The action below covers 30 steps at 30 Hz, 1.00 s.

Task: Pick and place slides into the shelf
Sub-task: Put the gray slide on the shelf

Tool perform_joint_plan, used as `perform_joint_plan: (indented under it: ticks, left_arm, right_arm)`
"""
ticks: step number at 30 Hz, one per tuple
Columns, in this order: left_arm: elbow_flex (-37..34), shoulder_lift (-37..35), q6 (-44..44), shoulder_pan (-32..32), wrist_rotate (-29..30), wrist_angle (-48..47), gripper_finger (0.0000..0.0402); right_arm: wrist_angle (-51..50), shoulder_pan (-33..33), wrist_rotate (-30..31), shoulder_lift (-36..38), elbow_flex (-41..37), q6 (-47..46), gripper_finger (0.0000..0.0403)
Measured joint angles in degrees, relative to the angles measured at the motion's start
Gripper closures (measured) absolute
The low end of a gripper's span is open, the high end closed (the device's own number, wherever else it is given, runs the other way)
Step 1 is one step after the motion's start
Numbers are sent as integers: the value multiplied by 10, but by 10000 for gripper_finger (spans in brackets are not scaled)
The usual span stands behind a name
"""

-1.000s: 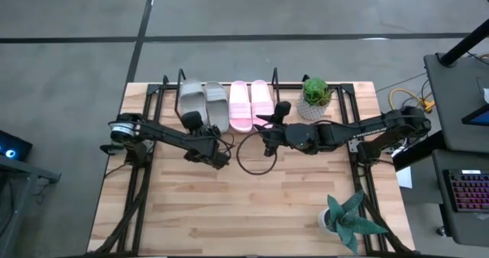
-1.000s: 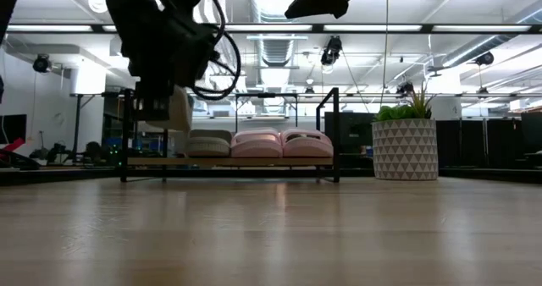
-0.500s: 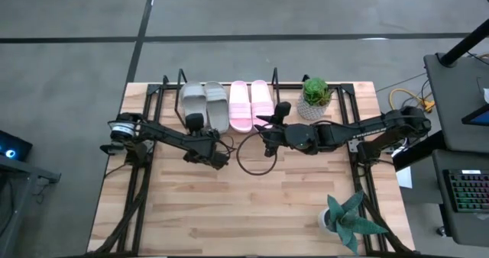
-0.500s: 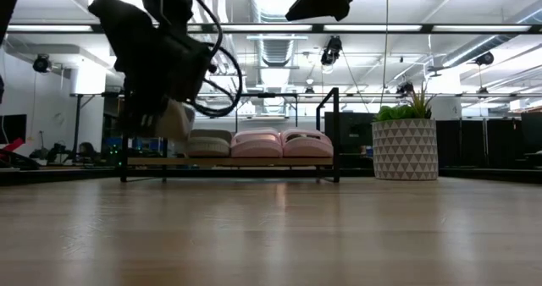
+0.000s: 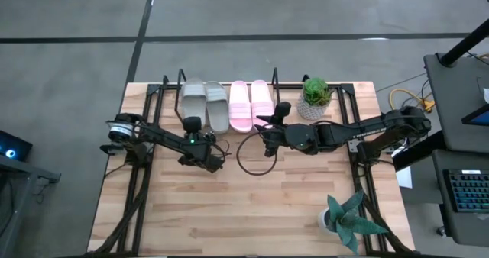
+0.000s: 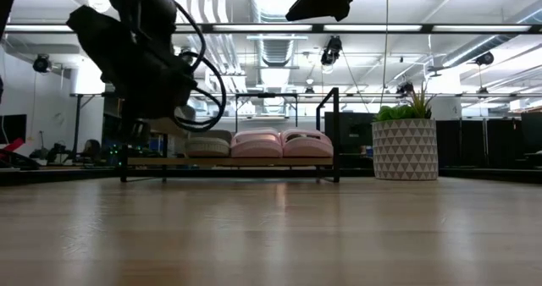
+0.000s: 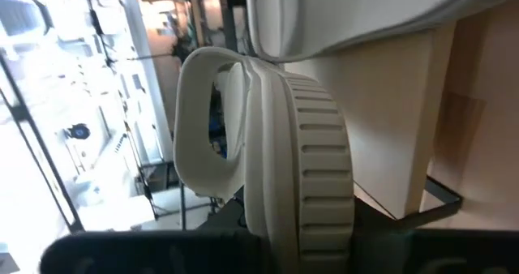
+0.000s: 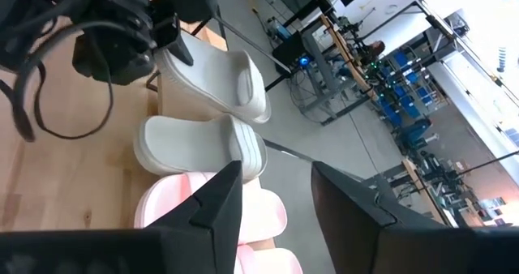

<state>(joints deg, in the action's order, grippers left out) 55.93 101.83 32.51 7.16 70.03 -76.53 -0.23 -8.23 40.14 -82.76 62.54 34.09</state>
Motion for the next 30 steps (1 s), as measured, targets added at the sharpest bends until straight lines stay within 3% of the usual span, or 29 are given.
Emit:
perform_joint_plan:
  ticks: [7, 14, 20, 30]
  left_arm:
    - [-36, -38, 1, 34, 5, 23, 374]
    - [-56, -109, 1, 78, -31, 32, 374]
    - [-67, -155, -3, 93, -39, 48, 374]
    - [-68, -129, 0, 73, -66, 54, 374]
  right_arm:
    - [0, 0, 4, 17, 0, 39, 271]
    - [-11, 0, -1, 66, 0, 41, 268]
    - [-33, 0, -55, 107, 0, 41, 274]
    - [-68, 0, -61, 134, 0, 19, 271]
